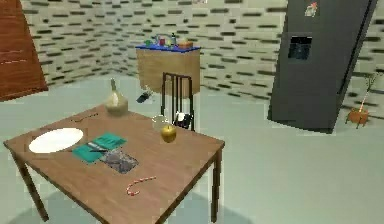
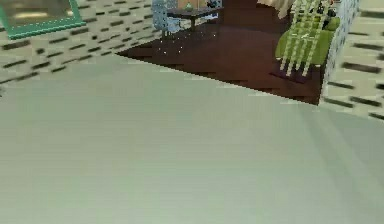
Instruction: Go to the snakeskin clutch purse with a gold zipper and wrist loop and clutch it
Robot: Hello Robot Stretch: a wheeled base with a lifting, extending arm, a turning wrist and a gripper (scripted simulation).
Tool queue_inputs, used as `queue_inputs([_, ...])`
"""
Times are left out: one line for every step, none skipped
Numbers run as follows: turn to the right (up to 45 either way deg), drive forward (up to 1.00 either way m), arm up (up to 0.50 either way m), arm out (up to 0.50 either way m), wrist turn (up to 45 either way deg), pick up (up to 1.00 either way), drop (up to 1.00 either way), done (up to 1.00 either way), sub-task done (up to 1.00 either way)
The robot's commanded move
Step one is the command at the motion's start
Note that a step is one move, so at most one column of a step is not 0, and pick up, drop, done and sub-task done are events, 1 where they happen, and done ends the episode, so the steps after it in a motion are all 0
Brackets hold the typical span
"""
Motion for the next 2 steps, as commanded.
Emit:
queue_inputs([-45.0,0.00,0.00,0.00,0.0,0.00,0.00,0.00,0.00])
queue_inputs([-45.0,0.00,0.00,0.00,0.0,0.00,0.00,0.00,0.00])
